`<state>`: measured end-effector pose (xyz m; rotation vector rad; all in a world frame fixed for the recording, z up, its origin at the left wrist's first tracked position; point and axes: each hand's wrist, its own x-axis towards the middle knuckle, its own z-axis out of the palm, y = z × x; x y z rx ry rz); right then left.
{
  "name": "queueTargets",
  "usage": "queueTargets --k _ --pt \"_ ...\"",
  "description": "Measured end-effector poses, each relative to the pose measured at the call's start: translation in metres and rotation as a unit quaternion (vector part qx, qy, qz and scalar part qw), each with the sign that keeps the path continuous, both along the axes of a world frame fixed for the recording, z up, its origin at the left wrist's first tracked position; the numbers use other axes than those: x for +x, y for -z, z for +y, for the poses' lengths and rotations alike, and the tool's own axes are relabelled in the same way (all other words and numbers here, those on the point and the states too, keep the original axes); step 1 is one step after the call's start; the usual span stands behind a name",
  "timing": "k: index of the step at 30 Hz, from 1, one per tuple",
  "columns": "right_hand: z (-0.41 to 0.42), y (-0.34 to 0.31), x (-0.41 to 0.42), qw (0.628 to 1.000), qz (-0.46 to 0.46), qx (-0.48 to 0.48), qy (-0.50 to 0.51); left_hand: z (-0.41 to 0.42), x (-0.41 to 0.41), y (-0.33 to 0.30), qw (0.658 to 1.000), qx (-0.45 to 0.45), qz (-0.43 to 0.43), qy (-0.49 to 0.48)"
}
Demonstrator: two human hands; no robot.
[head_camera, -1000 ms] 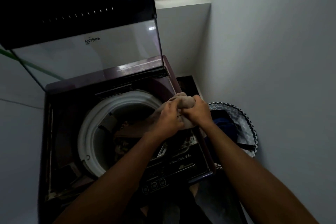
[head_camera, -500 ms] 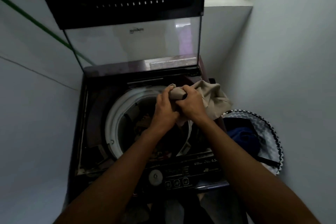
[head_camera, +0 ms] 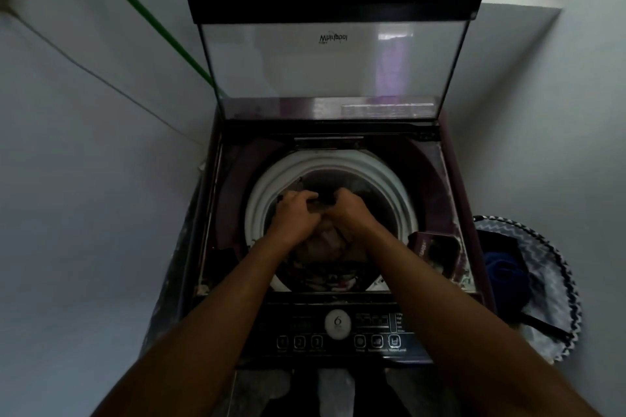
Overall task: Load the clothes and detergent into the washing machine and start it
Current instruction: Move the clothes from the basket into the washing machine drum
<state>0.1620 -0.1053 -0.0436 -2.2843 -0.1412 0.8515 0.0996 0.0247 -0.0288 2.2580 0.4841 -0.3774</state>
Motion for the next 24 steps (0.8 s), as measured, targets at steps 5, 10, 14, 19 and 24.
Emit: queueTargets --k 5,10,14,19,24 --pt "-0.007 -0.007 0.0 0.997 -0.072 0.004 0.01 -0.009 0.009 0.002 0.999 -0.01 -0.03 0.012" --pt "-0.023 -0.013 0.009 0.991 -0.128 -0.007 0.037 -0.025 0.019 -0.004 0.997 -0.029 -0.06 0.023" --pt "-0.045 -0.016 0.013 0.977 -0.199 0.001 0.078 -0.04 0.025 -0.01 0.993 -0.047 -0.104 0.017" --pt "-0.1 -0.019 0.01 0.926 -0.364 -0.04 0.095 -0.078 0.043 -0.016 0.988 -0.05 -0.135 0.047" --pt "-0.174 -0.021 0.009 0.886 -0.415 -0.042 0.201 -0.142 0.063 -0.02 0.973 -0.063 -0.182 0.127"
